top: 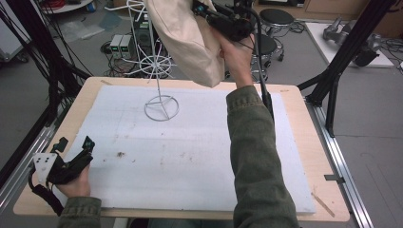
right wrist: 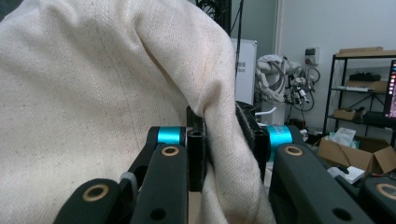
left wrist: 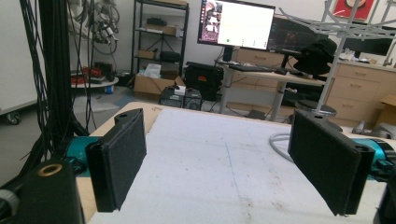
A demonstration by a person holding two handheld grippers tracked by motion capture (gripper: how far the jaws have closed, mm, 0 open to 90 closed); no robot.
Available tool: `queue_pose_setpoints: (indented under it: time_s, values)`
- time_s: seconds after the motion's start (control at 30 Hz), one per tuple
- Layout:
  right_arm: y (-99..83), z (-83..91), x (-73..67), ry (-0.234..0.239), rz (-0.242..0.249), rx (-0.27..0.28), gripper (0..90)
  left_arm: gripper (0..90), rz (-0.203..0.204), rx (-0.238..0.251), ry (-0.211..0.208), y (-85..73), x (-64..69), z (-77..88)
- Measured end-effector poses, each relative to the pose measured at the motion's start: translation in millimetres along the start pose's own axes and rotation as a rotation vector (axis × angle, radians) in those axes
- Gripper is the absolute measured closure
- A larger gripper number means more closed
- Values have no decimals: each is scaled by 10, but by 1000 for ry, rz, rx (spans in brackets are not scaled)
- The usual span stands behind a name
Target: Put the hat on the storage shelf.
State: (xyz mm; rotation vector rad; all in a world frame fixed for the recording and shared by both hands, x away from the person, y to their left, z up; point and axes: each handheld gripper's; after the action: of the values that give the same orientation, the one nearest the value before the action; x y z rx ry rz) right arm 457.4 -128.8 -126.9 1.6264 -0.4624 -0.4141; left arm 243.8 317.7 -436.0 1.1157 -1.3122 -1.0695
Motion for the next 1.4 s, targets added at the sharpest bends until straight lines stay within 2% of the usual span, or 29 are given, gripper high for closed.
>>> queue_pose_setpoints:
  time_s: [0.13, 0.37, 0.6, 0.7, 0.97, 1.17, 1.4]
  values:
    - [-7, -120, 26, -15, 0, -24, 755, 197, 4, 1, 10, -2, -28, 14]
    - [-155, -280, 159, -41, -18, -42, 748, 198, 2, -5, 5, -11, -17, -9]
    - [-218, -362, 237, -83, -54, -29, 741, 199, 4, -9, 1, -17, -21, -31]
    - [-230, -388, 211, -108, -39, -43, 732, 199, 3, -9, 2, -15, -24, -28]
    - [-299, -501, 126, -131, -13, -97, 703, 200, -2, -7, 5, -14, -20, -27]
    - [-345, -594, 61, -126, 13, -157, 672, 200, -1, -9, 9, -12, -26, -22]
    - [-398, -590, 33, -109, 14, -180, 673, 200, 0, -5, 9, -10, -15, -19]
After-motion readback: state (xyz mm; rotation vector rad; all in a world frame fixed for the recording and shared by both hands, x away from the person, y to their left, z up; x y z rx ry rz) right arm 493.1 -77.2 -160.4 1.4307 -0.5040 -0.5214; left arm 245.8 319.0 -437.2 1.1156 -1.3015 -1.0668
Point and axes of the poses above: each handheld gripper's, and its own axes: z roughly backward along the jaws, y roughly out of its top, x roughly to its right, and after that the axes turned 1 degree about z, right-handed
